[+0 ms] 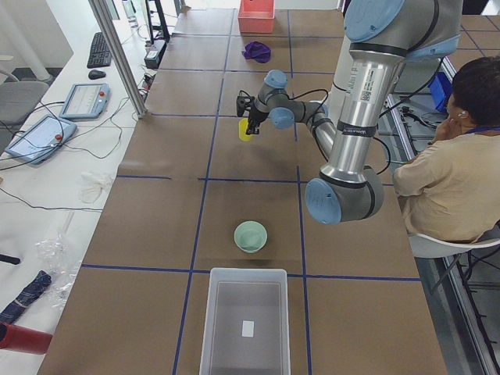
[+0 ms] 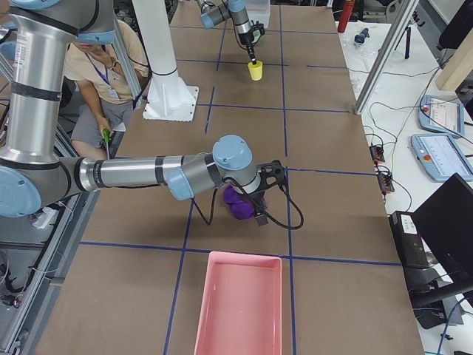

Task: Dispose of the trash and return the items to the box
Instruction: 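Lift the yellow cup with the left gripper toward the clear box, then lower the right gripper onto the purple cloth while the left arm withdraws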

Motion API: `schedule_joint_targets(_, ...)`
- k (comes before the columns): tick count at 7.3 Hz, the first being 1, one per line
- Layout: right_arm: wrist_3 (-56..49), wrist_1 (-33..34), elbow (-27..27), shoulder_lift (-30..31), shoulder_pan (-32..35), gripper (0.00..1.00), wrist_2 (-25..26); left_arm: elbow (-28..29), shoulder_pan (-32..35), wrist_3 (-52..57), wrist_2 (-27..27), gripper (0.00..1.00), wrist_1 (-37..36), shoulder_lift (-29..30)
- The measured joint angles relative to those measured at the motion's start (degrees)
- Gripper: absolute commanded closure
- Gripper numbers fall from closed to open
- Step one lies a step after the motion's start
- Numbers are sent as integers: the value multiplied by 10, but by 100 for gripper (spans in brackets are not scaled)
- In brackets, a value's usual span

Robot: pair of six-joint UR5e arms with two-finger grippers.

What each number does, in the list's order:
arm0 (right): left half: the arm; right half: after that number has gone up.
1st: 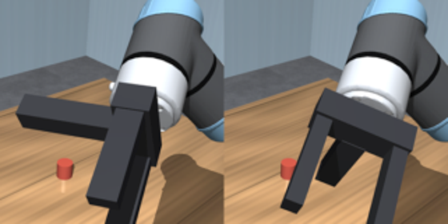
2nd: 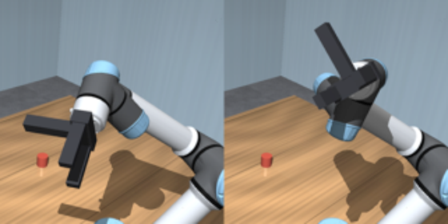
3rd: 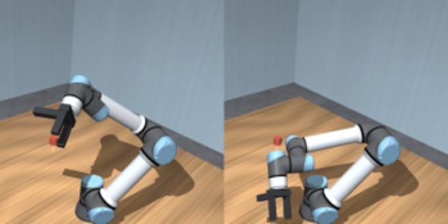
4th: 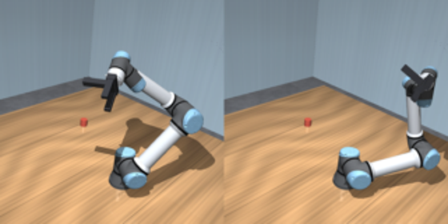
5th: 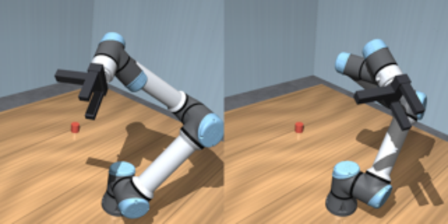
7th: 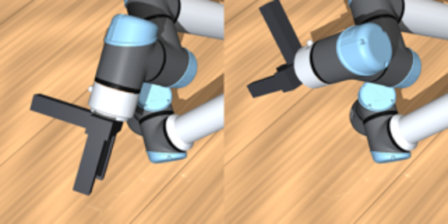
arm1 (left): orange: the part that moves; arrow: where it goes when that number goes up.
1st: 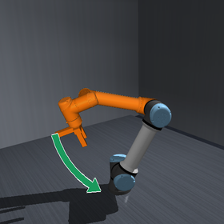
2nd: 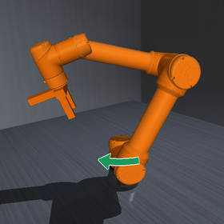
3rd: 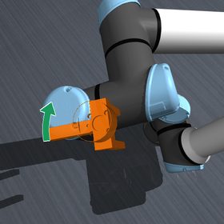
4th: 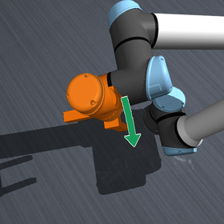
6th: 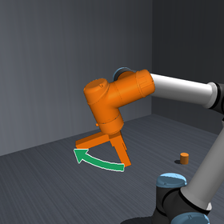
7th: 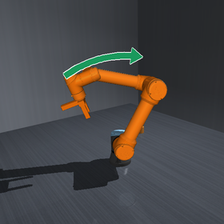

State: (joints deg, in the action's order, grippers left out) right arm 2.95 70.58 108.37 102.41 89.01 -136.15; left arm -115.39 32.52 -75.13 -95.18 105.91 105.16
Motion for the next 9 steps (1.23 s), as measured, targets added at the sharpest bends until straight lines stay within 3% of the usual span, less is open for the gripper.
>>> schedule_joint_targets(3,13,0,4,-24,-33,0,1,-44,191,270,-137,100,4,-78)
schedule_joint_targets(5,106,-17,22,-29,-86,0,21,-47,340,517,-220,100,9,-163)
schedule_joint_targets(6,175,-27,40,-30,-127,0,51,-30,418,650,-249,100,9,-200)
schedule_joint_targets(8,271,-47,64,-30,-204,0,106,71,573,909,-279,100,13,-225)
schedule_joint_targets(9,291,-56,66,-30,-227,0,126,124,617,988,-286,100,32,-232)
